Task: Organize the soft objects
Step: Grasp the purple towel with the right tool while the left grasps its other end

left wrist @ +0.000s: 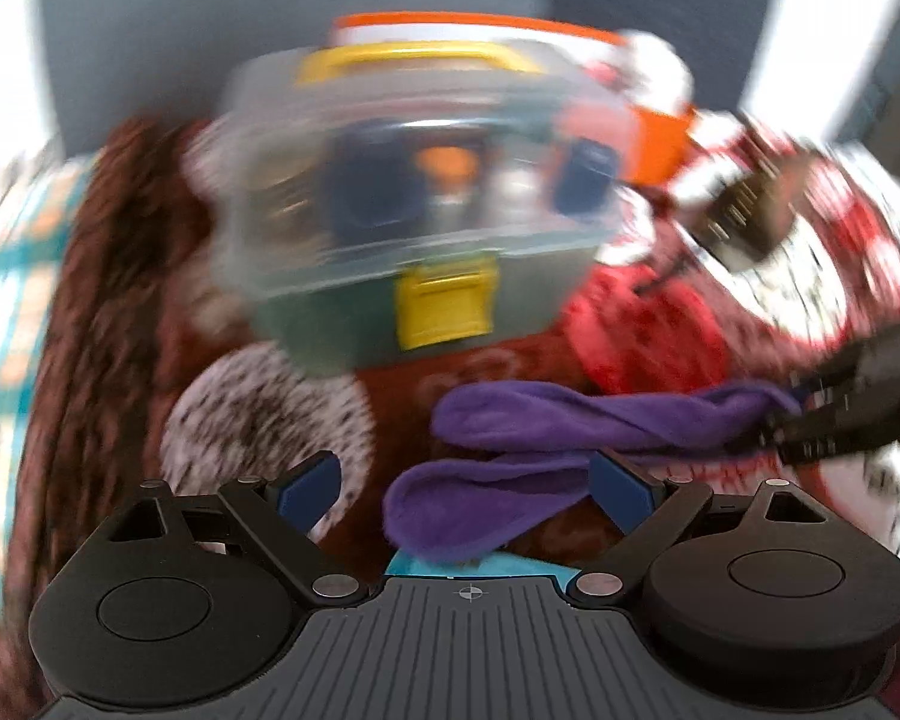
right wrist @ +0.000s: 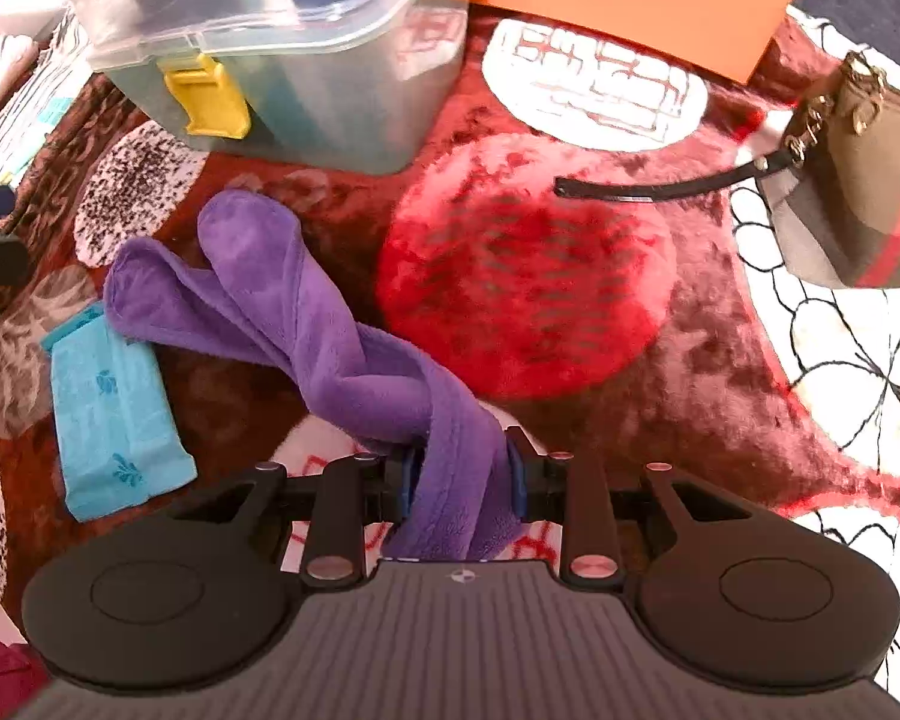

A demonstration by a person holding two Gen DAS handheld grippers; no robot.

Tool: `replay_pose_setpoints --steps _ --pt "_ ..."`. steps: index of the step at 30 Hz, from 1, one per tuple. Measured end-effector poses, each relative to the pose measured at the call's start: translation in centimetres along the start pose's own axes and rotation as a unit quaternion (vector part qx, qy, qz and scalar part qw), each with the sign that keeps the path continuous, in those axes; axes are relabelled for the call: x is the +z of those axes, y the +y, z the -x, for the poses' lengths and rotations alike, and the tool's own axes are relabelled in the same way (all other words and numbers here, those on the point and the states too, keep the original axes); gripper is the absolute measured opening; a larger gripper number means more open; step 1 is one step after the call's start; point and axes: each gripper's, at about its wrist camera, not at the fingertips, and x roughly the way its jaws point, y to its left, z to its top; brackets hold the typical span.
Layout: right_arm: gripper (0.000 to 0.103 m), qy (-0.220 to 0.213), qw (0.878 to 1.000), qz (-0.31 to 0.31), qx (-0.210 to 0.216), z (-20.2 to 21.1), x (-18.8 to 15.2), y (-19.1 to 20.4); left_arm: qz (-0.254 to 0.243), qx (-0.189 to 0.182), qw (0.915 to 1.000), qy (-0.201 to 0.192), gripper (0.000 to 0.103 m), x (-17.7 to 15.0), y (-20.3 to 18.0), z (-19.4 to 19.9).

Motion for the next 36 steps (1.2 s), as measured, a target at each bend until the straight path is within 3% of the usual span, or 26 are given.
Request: replay_pose_setpoints --steps 4,8,13,16,21,33,36 --pt "0.034 0.007 1.000 -0.006 0.003 -0.2 -0.2 -0.1 -0.122 -0.027 0.9921 0.008 0.103 0.6 -3.5 -2.4" --pt "0.034 0.006 1.000 -0.014 0.005 -0.2 0.0 -0.4 -0.222 -0.031 0.9740 0.036 0.103 0.5 -6.5 -5.6" --pt "0.034 0.001 1.000 -0.019 0.006 0.1 0.4 -0.7 -0.254 -0.044 0.9642 0.061 0.103 1.0 -7.8 -9.0" --pt "0.034 -0.002 1.000 -0.022 0.009 0.3 0.6 -0.8 -0.250 -0.044 0.9641 0.078 0.103 1.4 -7.4 -10.7" --pt "0.034 -0.007 1.000 -0.021 0.012 0.8 1.2 -0.6 -0.192 -0.032 0.9746 0.110 0.103 1.9 -4.9 -13.3" --pt "0.034 -0.007 1.000 -0.025 0.014 0.8 1.5 -0.3 -0.132 -0.033 0.9856 0.100 0.103 3.0 -3.1 -12.4" --pt "0.034 -0.010 0.999 -0.027 0.020 0.9 1.4 0.0 -0.086 -0.044 0.9904 0.098 0.093 3.4 -1.9 -12.0"
